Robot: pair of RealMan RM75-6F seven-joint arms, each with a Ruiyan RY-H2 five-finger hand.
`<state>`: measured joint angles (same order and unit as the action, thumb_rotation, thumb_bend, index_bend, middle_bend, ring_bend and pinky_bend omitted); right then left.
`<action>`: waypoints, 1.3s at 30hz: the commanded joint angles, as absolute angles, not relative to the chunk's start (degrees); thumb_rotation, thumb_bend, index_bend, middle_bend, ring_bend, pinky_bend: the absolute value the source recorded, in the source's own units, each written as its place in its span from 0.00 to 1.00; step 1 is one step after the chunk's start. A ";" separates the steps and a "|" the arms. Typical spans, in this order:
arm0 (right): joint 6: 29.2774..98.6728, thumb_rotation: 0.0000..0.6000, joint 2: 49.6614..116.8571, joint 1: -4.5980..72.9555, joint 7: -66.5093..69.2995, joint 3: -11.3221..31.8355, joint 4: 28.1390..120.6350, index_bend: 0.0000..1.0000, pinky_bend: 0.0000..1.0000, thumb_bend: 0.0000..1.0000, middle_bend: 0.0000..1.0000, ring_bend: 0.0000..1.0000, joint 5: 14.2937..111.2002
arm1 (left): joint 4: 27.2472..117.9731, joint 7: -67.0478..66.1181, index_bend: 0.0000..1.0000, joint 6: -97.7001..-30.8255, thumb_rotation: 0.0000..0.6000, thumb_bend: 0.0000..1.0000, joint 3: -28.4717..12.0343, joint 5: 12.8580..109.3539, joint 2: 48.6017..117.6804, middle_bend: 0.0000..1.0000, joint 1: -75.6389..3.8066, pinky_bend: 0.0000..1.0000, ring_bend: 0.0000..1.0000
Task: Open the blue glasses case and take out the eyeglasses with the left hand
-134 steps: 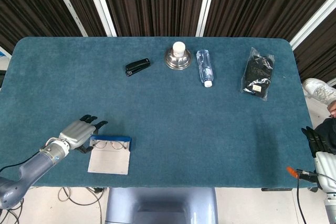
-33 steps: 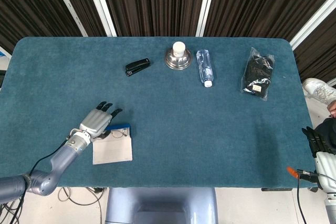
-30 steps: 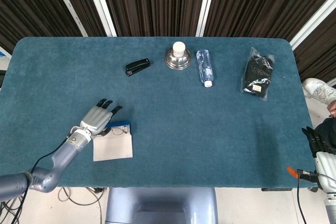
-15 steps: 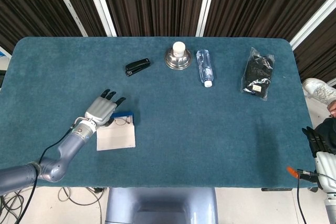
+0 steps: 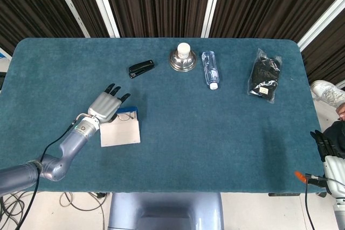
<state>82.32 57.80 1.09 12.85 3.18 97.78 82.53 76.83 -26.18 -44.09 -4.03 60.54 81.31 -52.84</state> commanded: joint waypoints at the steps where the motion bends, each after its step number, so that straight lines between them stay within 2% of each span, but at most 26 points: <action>1: 82.32 1.00 57.80 1.09 12.90 3.19 97.77 0.00 0.20 0.20 0.00 0.00 82.52 | 75.09 -25.84 0.11 -44.62 1.00 0.37 -3.77 62.92 81.83 0.51 -53.07 0.04 0.05; 11: 82.30 1.00 57.80 1.09 12.97 3.22 97.78 0.00 0.20 0.20 0.00 0.00 82.49 | 70.85 -21.94 0.11 -47.29 1.00 0.37 -1.88 74.40 82.47 0.51 -53.17 0.04 0.05; 39: 82.29 1.00 57.80 1.07 13.05 3.23 97.76 0.00 0.20 0.20 0.00 0.00 82.49 | 70.00 -22.45 0.13 -46.90 1.00 0.37 -3.19 75.52 82.11 0.51 -52.35 0.04 0.05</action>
